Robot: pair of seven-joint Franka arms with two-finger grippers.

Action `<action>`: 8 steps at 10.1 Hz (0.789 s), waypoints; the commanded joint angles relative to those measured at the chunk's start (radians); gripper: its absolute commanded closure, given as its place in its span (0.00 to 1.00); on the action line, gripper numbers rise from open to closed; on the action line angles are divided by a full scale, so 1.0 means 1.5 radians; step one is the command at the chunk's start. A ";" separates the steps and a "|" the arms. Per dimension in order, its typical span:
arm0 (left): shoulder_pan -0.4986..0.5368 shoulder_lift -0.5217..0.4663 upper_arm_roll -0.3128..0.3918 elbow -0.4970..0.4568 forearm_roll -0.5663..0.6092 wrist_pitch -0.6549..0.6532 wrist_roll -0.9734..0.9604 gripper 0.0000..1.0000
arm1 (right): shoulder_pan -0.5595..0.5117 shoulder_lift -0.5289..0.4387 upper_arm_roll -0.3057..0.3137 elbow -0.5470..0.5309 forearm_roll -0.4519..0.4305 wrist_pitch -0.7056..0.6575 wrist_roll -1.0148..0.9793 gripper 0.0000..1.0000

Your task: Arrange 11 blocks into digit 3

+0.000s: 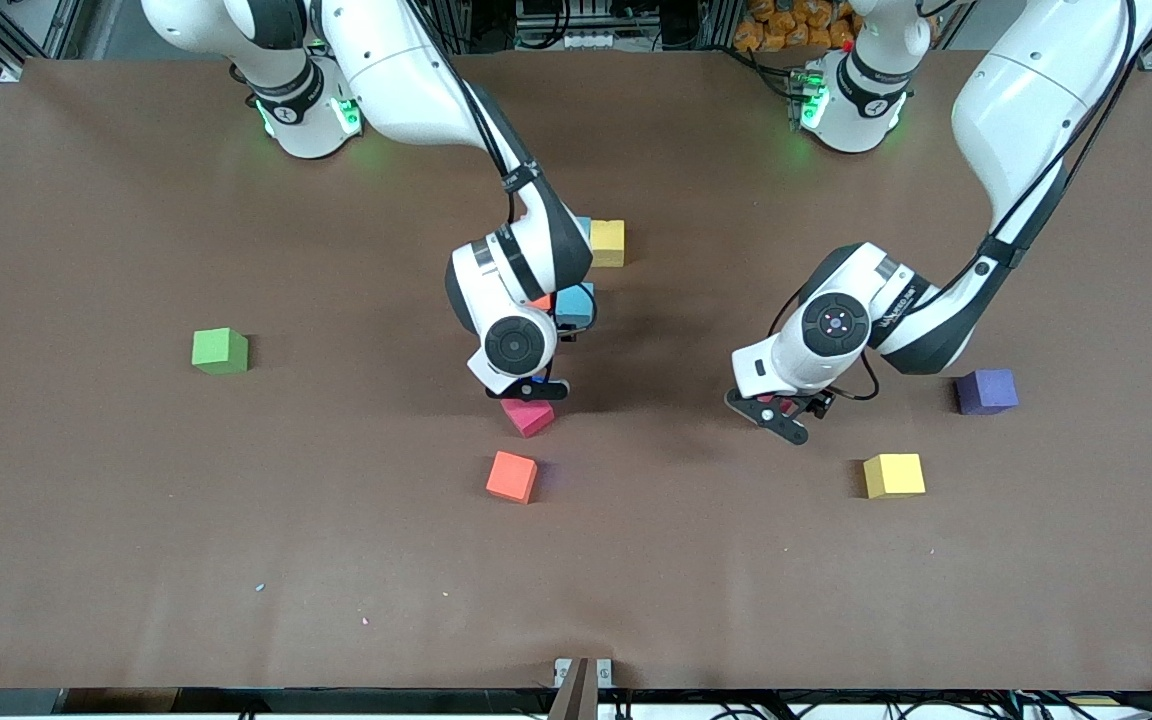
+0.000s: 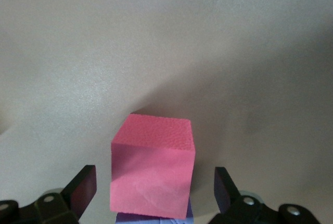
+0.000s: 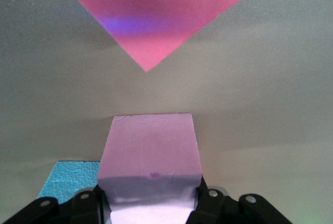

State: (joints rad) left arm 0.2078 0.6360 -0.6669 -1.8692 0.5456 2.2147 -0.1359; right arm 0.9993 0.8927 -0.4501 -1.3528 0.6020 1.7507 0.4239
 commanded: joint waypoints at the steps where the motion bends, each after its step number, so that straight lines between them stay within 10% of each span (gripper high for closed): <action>1: 0.008 -0.007 -0.003 -0.022 0.016 0.019 -0.007 0.00 | -0.004 0.008 0.003 0.018 -0.009 -0.012 0.006 0.75; 4: 0.009 0.007 0.001 -0.033 0.032 0.046 -0.008 0.00 | -0.004 0.008 0.003 0.018 -0.008 -0.011 0.009 0.42; 6: 0.008 0.013 0.009 -0.033 0.035 0.047 -0.008 0.00 | -0.004 0.007 0.003 0.018 -0.009 -0.011 0.011 0.00; 8: 0.007 0.017 0.015 -0.031 0.044 0.047 -0.007 0.09 | -0.006 0.003 0.003 0.020 -0.008 -0.011 0.011 0.00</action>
State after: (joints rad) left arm 0.2101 0.6605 -0.6411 -1.9119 0.5707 2.2744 -0.1364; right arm 0.9993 0.8930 -0.4496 -1.3509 0.6019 1.7506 0.4240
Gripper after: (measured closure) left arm 0.013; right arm 0.000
